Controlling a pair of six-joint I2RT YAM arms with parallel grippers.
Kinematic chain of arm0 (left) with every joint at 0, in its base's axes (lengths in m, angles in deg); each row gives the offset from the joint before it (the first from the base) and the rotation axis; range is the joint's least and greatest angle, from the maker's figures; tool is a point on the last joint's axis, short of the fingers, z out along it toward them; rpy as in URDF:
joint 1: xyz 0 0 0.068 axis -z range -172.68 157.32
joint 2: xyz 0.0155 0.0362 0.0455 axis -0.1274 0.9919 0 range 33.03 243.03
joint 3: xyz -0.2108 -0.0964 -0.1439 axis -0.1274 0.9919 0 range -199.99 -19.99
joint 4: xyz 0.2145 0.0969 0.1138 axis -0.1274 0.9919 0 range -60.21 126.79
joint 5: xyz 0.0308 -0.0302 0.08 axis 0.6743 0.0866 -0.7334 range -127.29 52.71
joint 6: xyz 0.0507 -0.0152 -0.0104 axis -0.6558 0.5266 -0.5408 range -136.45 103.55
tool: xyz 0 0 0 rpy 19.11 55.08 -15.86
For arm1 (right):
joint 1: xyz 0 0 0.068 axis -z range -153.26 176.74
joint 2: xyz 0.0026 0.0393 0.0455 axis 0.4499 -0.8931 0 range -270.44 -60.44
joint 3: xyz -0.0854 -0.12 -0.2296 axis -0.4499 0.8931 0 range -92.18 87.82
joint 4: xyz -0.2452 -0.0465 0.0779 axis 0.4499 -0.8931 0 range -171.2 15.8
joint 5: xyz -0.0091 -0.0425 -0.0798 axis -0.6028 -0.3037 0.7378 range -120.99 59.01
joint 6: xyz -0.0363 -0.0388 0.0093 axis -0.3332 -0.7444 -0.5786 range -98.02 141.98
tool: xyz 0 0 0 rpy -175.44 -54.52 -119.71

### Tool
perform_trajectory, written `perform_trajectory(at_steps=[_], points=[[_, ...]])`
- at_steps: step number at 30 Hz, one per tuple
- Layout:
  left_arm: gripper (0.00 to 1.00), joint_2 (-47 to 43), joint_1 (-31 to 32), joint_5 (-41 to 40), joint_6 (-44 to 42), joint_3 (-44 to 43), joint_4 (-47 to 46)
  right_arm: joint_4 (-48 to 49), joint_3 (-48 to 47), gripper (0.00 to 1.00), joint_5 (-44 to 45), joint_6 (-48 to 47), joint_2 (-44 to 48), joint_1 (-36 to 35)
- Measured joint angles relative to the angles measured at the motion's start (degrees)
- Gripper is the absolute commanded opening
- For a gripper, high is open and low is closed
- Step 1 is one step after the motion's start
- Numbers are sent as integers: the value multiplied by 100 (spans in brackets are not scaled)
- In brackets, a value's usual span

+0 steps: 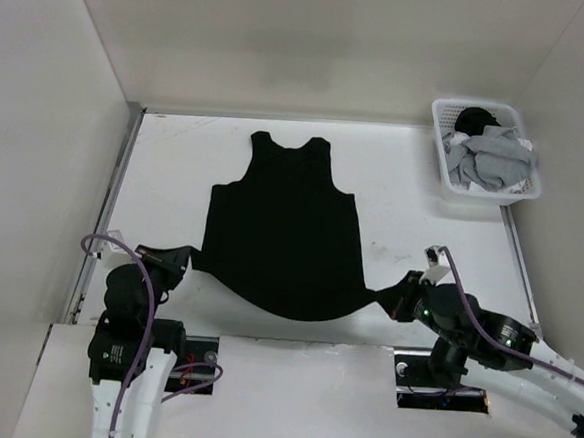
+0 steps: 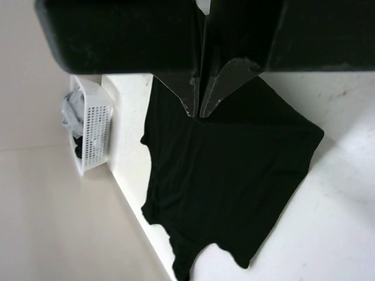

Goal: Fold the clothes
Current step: Fold the tank top

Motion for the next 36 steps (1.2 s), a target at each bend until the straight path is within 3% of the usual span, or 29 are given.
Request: perform_trajectory(at_steps=[3, 6, 10, 14, 18, 23, 24, 26, 28, 30, 33, 34, 36], points=[[0, -85, 144, -315, 20, -199, 330, -310, -170, 0, 546, 330, -402, -769], [0, 262, 254, -562, 33, -232, 103, -175, -474, 0, 782, 162, -1355, -636], [0, 1517, 232, -756, 116, -101, -852, 881, -824, 0, 417, -588, -2662, 857], [0, 3523, 111, -863, 262, -319, -2124, 2065, -1493, 0, -501, -1128, -4135, 2699], [0, 5731, 83, -909, 354, -1370, -3147, 2824, -2966, 0, -1362, -1294, -5895, 3781], [6, 8236, -15, -988, 249, -3523, -4006, 3189, -5473, 1, -2061, -1329, -8087, 4360], [12, 8688, -48, -988, 212, -3950, -4113, 3193, -5967, 6, -2129, -1331, -8502, 4417], [27, 9464, -103, -935, 109, -4671, -4229, 3193, -6929, 29, -2223, -1292, -9335, 4524], [35, 10078, -140, -807, -17, -5198, -4334, 3209, -7528, 46, -2262, -1235, -9984, 4590], [37, 10286, -157, -743, -98, -5219, -4378, 3171, -7549, 50, -2295, -1196, -10273, 4625], [38, 9947, -177, -737, -177, -4365, -4656, 3193, -6830, 48, -2302, -1224, -10201, 4658], [38, 9650, -166, -756, -184, -3862, -4769, 3241, -6470, 45, -2291, -1248, -10069, 4653], [38, 8863, -111, -872, -166, -2715, -4957, 3362, -5431, 28, -2273, -1292, -9549, 4616]])
